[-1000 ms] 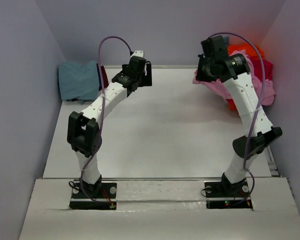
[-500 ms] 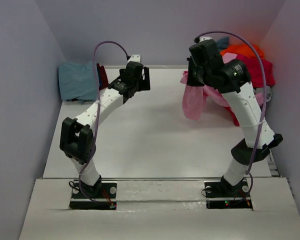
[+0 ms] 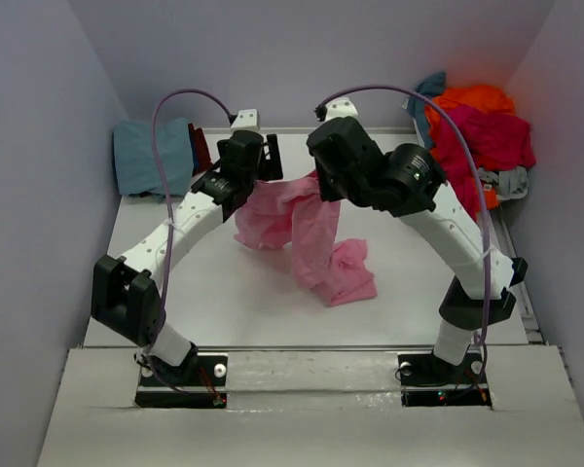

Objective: Fold and stack the t-shirts
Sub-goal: Move the tshirt to the center of the board, then flatten the tshirt out

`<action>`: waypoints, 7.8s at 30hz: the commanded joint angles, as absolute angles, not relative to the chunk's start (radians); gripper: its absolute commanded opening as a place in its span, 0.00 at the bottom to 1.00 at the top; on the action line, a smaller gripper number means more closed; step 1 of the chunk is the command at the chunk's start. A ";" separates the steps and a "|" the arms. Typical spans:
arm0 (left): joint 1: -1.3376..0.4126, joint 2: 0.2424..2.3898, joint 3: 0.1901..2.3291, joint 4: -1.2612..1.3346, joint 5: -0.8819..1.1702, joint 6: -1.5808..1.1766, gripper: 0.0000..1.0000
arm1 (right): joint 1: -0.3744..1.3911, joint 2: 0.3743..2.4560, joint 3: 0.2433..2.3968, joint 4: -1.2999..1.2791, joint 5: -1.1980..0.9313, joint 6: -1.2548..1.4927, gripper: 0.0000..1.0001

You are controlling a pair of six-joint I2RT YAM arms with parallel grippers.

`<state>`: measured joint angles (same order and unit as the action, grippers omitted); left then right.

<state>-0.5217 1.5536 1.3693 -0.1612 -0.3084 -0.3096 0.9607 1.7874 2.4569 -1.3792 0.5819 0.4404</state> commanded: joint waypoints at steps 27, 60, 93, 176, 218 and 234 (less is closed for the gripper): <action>-0.577 1.207 1.089 -0.215 -0.443 -0.425 0.75 | 0.790 1.914 2.135 -1.292 0.493 0.503 0.44; -0.670 1.313 0.977 -0.466 -0.206 -0.566 0.74 | 0.781 1.960 1.819 -1.175 0.262 0.554 0.74; -0.670 1.356 1.017 -0.434 -0.184 -0.555 0.75 | 0.781 2.051 1.948 -1.282 0.178 0.548 0.20; -0.903 1.770 1.391 -0.245 0.100 -0.469 0.71 | 0.686 1.322 1.976 -1.416 0.597 0.765 0.07; -0.925 1.792 1.288 -0.140 0.112 -0.342 0.73 | 0.686 1.309 2.161 -1.488 0.634 0.756 0.07; -0.916 1.951 1.574 -0.130 -0.089 -0.302 0.73 | 0.686 1.261 2.123 -1.488 0.611 0.770 0.07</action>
<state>-0.9222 1.9316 1.4929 -0.1425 -0.0235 -0.3218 0.6815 1.2968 2.1155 -1.3842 0.5926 0.7570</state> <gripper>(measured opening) 0.734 0.077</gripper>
